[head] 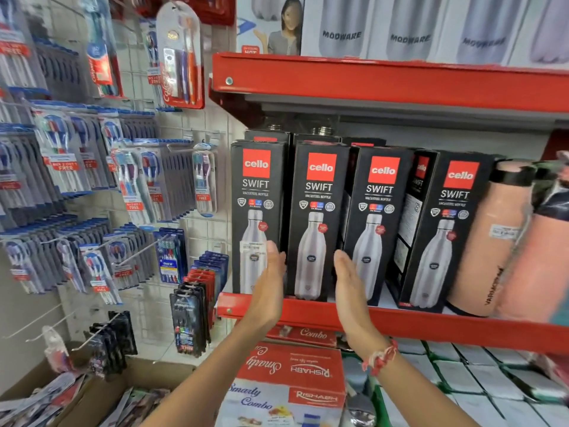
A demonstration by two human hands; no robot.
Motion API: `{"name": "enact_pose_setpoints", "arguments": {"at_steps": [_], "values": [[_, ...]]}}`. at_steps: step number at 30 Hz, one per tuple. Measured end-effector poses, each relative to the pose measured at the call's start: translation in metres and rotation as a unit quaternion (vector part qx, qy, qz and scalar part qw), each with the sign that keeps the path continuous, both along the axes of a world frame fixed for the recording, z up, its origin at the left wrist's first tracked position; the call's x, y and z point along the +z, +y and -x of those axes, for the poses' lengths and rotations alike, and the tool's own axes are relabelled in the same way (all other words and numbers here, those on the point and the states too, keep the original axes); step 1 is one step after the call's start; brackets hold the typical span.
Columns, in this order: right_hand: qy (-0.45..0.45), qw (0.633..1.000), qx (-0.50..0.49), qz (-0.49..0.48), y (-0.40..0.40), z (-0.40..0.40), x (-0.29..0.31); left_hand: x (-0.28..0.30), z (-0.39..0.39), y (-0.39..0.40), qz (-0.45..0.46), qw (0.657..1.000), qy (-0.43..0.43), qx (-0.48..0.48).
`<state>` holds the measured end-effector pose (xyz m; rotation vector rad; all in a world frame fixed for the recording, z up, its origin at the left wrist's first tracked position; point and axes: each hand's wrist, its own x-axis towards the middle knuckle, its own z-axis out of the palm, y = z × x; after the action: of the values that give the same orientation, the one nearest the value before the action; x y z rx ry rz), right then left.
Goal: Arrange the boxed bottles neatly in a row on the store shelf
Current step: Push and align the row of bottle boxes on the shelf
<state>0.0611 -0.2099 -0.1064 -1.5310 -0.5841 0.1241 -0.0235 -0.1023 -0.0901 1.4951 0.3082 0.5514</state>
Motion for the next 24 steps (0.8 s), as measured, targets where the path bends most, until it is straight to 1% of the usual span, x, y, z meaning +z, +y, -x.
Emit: {"name": "enact_pose_setpoints", "arguments": {"at_steps": [2,4,8,11,14,19,22,24], "values": [[0.063,0.996,0.054,-0.022,-0.001,-0.003,0.002,-0.002,-0.008,-0.003,0.041,0.999,0.021,-0.007],[0.095,0.988,0.116,-0.031,-0.004,-0.006,0.004,-0.004,-0.009,-0.002,0.047,0.999,0.022,-0.012],[0.107,0.972,0.209,-0.002,-0.015,-0.012,0.006,-0.007,-0.002,0.000,0.043,0.998,0.028,-0.026],[0.094,0.964,0.250,0.009,-0.023,-0.012,0.007,-0.010,0.008,0.004,0.000,0.999,0.041,-0.013],[0.073,0.960,0.271,0.016,-0.025,-0.007,0.004,-0.015,0.016,0.004,-0.018,0.999,0.037,0.001],[0.045,0.962,0.267,0.035,-0.025,-0.008,0.002,-0.014,0.017,0.002,-0.036,0.999,0.037,0.008],[0.028,0.962,0.266,0.054,-0.025,-0.009,0.005,-0.009,0.019,-0.002,-0.032,0.999,0.039,0.002],[0.023,0.963,0.263,0.063,-0.028,-0.010,0.006,-0.008,0.021,-0.004,-0.041,0.999,0.032,0.017]]}}
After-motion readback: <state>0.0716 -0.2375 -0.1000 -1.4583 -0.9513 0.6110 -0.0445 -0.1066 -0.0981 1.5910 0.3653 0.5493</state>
